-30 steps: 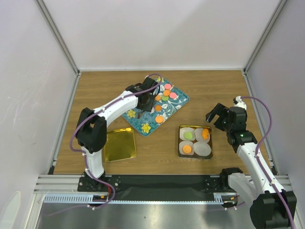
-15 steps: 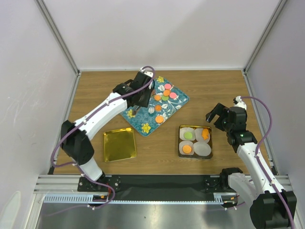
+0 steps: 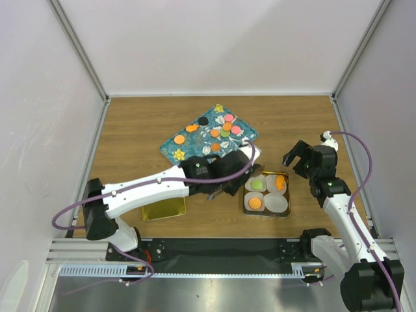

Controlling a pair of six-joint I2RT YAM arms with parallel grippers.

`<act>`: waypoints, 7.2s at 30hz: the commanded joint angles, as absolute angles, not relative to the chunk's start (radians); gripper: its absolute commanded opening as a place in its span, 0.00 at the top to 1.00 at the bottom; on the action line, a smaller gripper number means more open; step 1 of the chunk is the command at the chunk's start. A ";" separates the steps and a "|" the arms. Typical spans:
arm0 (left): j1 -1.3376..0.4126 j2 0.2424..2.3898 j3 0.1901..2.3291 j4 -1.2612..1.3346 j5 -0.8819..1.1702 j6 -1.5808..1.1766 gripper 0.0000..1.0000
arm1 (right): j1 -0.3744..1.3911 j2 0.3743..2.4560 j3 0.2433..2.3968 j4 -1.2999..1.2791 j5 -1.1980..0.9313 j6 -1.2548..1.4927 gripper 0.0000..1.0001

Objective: Pack the cookies

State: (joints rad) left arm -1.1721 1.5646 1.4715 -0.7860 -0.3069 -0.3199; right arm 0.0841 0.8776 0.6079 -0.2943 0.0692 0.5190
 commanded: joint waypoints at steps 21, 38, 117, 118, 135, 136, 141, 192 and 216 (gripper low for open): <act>-1.390 1.753 1.572 -0.678 -0.256 -0.397 0.60 | 0.075 0.893 0.624 -0.281 0.092 0.511 0.00; -1.391 1.813 1.588 -0.670 -0.244 -0.393 0.49 | 0.075 0.887 0.623 -0.282 0.087 0.508 0.00; 0.092 1.895 1.410 -0.529 -0.158 -0.382 0.08 | 0.072 0.922 0.623 -0.264 0.012 0.503 0.00; 0.089 1.890 1.408 -0.529 -0.153 -0.382 0.06 | 0.071 0.923 0.623 -0.264 0.009 0.503 0.00; -0.083 1.318 1.018 -0.479 -0.202 -0.498 0.11 | 0.072 0.917 0.626 -0.265 -0.034 0.486 0.00; -0.095 1.290 0.987 -0.469 -0.202 -0.520 0.11 | 0.078 0.911 0.626 -0.259 -0.050 0.479 0.00; -0.133 1.146 0.804 -0.436 -0.134 -0.545 0.13 | 0.149 0.879 0.624 -0.250 -0.022 0.443 0.02; -0.100 1.256 0.592 -0.452 -0.341 -0.693 0.76 | 0.298 0.992 0.693 -0.288 0.066 0.400 0.04; -0.087 1.488 0.864 -0.644 -0.344 -0.434 1.00 | 0.298 0.985 0.686 -0.288 0.058 0.406 0.03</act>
State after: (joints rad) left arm -0.0948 1.4879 0.8181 -0.6331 -0.3450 -0.4858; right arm 0.2935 0.9920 0.6476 -0.2947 0.0452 0.4168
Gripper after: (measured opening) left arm 0.132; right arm 0.968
